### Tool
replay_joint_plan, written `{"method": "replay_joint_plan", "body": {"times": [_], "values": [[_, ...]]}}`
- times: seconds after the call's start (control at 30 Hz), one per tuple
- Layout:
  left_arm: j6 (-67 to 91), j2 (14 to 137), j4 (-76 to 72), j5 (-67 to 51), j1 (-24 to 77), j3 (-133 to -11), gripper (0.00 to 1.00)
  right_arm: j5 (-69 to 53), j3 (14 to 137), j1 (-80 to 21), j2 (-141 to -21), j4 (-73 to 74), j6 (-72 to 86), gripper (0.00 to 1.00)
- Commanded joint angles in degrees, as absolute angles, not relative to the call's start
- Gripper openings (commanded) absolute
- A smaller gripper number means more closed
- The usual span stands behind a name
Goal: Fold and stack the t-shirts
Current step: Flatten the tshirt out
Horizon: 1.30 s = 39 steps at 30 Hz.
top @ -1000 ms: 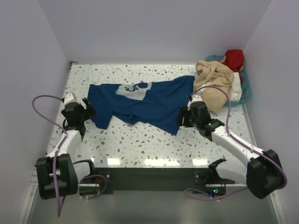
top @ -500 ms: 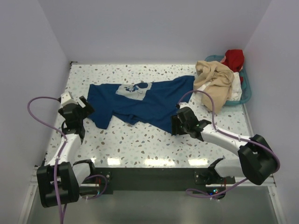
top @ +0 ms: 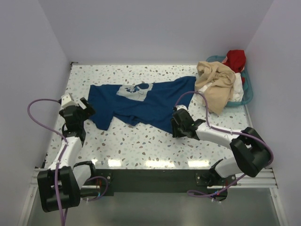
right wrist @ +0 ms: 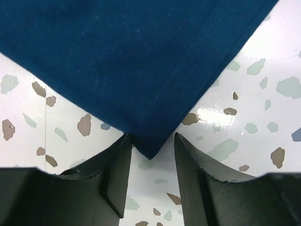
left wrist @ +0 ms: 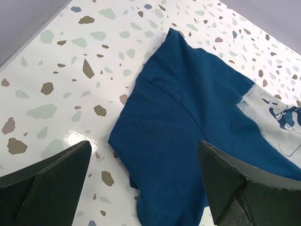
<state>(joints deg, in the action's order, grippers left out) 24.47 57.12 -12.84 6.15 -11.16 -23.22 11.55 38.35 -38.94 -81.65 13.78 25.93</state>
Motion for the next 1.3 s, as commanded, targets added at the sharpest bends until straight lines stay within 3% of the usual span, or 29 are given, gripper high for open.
{"method": "replay_joint_plan", "body": {"times": [0.0,0.23,0.33,0.6,0.77,1.03,1.27], "values": [[25.14,57.31,-14.95,5.89,-11.69,-23.64,1.00,14.94,41.04,-39.11,-82.53,14.85,26.54,0.44],[24.09,56.51,-16.70,5.45,-11.60,-22.85,1.00,16.96,44.03,-39.11,-82.97,16.95,25.14,0.11],[23.38,61.16,-16.00,3.52,-11.60,-25.30,0.98,19.50,46.93,-38.67,-83.23,18.72,24.44,0.04],[22.77,74.08,-16.44,0.26,-10.46,-31.89,0.92,18.20,50.19,-32.35,-81.91,18.46,22.68,0.02],[22.67,79.62,-14.16,5.53,-8.09,-34.54,0.92,16.17,49.48,-29.62,-80.43,17.93,21.80,0.01],[25.05,79.02,-10.11,15.46,-7.21,-34.72,0.91,15.21,48.25,-29.09,-78.49,17.32,21.71,0.02],[25.31,81.38,-9.76,9.23,-7.21,-34.19,0.85,14.33,47.99,-29.18,-77.70,16.96,21.80,0.02]]}}
